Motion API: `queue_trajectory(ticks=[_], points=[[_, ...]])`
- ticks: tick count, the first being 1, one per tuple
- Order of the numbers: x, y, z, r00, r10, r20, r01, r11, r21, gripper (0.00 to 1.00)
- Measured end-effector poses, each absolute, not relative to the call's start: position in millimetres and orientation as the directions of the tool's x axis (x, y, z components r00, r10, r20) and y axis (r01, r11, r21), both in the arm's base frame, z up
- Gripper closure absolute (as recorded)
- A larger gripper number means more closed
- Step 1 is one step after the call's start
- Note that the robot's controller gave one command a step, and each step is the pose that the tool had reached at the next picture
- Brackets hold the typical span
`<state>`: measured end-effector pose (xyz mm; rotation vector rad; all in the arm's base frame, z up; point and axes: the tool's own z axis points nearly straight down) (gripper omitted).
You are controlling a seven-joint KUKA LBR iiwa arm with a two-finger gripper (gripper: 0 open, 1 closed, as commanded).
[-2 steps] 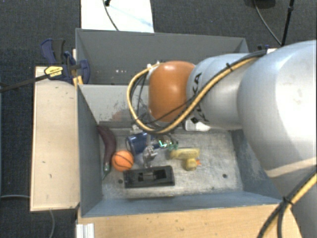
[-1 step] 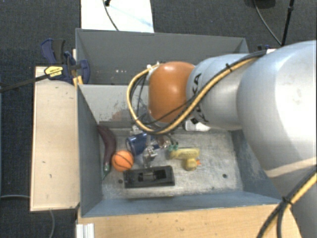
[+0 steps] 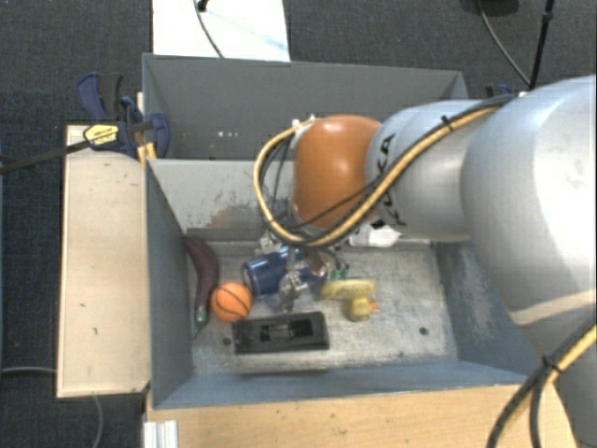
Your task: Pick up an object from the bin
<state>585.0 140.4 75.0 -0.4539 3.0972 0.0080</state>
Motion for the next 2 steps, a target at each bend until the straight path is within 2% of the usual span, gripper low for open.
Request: queue_trajectory(ticks=[1, 2], points=[[584.9, 140.4, 75.0, -0.958, -0.286, -0.012, -0.286, 0.958, 0.003, 1.0], [570.9, 166.7, 203.0, -0.956, -0.292, -0.002, -0.292, 0.956, 0.0, 1.0]])
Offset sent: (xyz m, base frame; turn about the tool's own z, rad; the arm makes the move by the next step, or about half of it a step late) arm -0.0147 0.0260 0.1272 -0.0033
